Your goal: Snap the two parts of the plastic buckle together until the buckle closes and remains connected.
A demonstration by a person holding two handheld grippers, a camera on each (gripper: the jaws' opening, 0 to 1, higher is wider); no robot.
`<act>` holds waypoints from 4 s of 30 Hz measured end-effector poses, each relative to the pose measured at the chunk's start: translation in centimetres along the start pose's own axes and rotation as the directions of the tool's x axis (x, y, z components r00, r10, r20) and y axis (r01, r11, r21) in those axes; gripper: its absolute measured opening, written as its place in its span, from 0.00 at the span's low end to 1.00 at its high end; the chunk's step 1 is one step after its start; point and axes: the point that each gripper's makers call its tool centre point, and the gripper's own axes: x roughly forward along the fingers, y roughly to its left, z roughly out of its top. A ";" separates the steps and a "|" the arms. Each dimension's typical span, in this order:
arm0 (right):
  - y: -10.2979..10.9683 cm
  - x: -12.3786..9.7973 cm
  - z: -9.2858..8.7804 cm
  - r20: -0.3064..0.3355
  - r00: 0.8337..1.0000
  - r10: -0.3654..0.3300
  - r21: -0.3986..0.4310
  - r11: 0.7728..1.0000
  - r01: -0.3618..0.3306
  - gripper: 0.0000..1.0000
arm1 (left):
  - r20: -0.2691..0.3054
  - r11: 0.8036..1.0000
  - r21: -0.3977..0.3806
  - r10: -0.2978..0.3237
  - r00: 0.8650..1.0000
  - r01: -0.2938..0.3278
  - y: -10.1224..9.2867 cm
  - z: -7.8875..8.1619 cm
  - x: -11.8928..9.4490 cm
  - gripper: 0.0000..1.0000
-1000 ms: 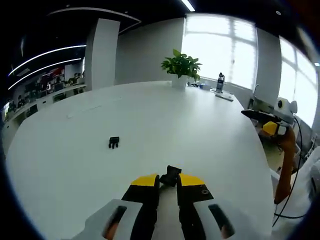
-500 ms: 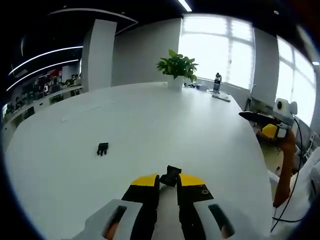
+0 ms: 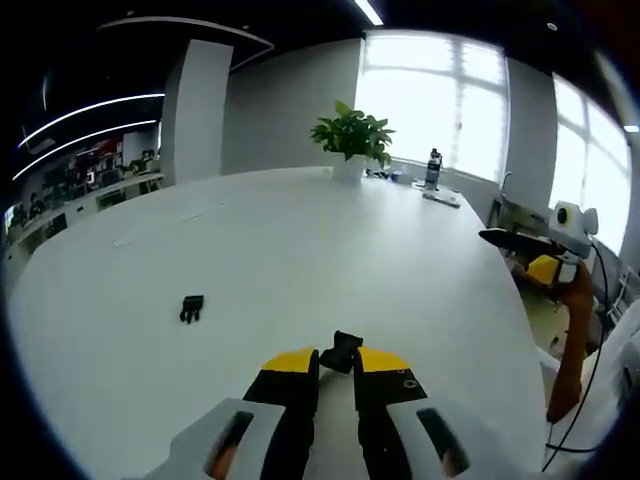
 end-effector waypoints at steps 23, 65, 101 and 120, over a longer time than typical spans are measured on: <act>-0.6 -0.2 0.0 0.007 1.000 -0.007 0.015 1.000 0.007 0.85 | 0.003 1.000 -0.002 -0.025 1.000 0.025 -1.7 0.8 2.2 0.13; -0.6 -0.4 -0.1 0.001 1.000 -0.015 0.008 1.000 0.015 0.85 | -0.011 1.000 0.011 -0.005 1.000 0.005 -3.5 0.5 4.2 0.13; -0.5 -0.4 0.0 -0.005 1.000 -0.016 -0.003 1.000 0.016 0.84 | 0.037 0.999 0.034 -0.024 0.999 0.023 -4.5 1.2 3.3 0.17; 0.7 0.2 0.0 -0.010 1.000 0.017 -0.011 1.000 -0.017 0.84 | 0.095 0.998 -0.015 0.055 0.994 -0.054 -1.8 1.3 2.1 0.19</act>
